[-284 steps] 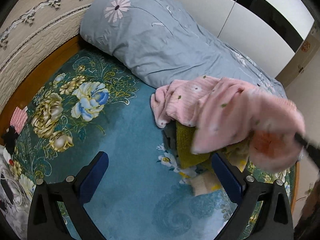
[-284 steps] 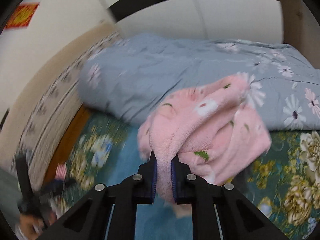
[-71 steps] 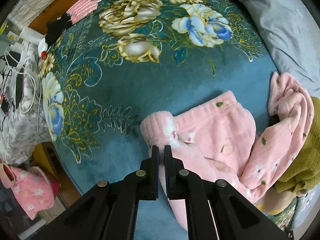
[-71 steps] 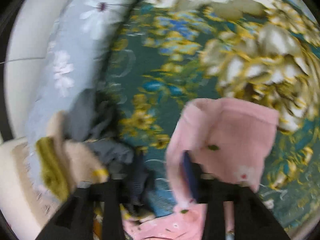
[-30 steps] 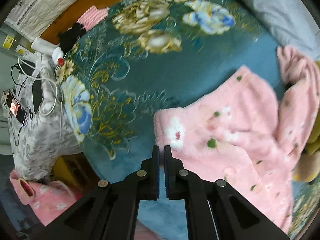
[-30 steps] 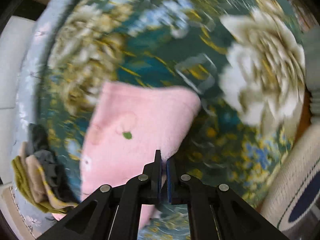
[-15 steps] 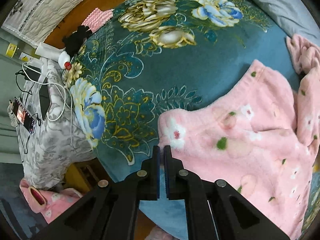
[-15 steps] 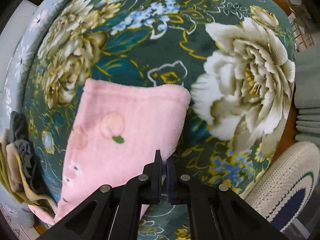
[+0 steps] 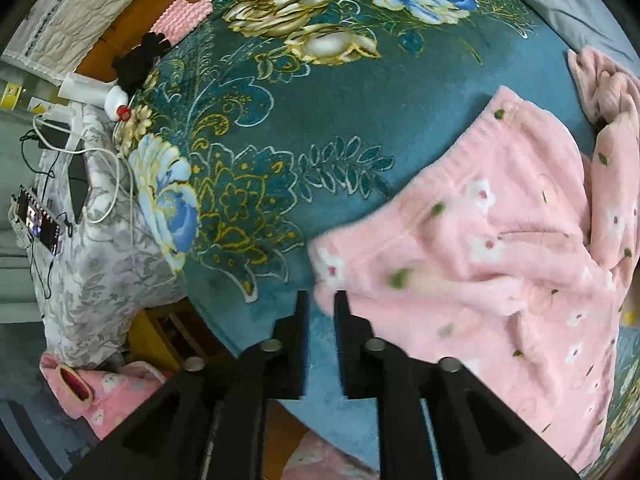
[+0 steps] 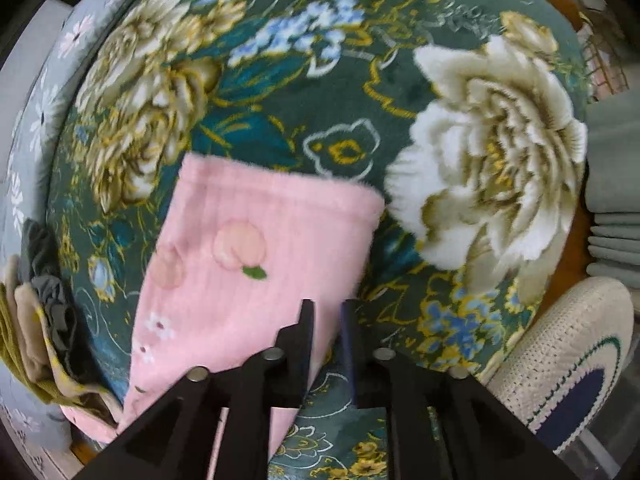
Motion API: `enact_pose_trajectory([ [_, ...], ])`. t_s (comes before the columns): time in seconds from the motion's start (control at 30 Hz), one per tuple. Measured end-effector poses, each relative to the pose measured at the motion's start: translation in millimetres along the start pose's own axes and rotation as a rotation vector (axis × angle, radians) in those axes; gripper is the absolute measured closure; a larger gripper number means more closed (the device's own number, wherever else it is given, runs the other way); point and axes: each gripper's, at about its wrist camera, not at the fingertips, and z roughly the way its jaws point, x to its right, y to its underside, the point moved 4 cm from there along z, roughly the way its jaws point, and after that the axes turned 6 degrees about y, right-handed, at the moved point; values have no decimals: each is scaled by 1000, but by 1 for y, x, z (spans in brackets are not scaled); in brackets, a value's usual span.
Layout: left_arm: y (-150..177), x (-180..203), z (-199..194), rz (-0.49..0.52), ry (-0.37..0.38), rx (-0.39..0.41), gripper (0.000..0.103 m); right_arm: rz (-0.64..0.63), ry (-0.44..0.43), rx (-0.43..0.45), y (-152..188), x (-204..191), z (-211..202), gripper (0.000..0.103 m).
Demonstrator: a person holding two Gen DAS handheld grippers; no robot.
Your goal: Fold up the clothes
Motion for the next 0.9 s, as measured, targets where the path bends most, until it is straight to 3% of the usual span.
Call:
enact_pose_trajectory([
  [0.07,1,-3,-7,-23,29,6,88,7,-7,23,-4,-1,-12,72],
  [0.23,-6,1,-45,-56,174,82,86,4,-91,80,-17,-28,-47,72],
  [0.33,-9,10,-69,-65,276,128,75,-64,-144,127,-16,-67,-70,72],
  [0.43,-12,21,-81,-51,350,152,73,-171,-179,146,-1,-121,-86,72],
  [0.6,-15,38,-79,-30,428,130,71,-396,-285,126,54,-230,-104,69],
  [0.83,-29,51,-41,-71,489,26,70,-874,-310,-19,224,-382,-91,69],
  [0.9,-35,51,-32,-85,499,16,70,-950,-306,-31,255,-420,-89,69],
])
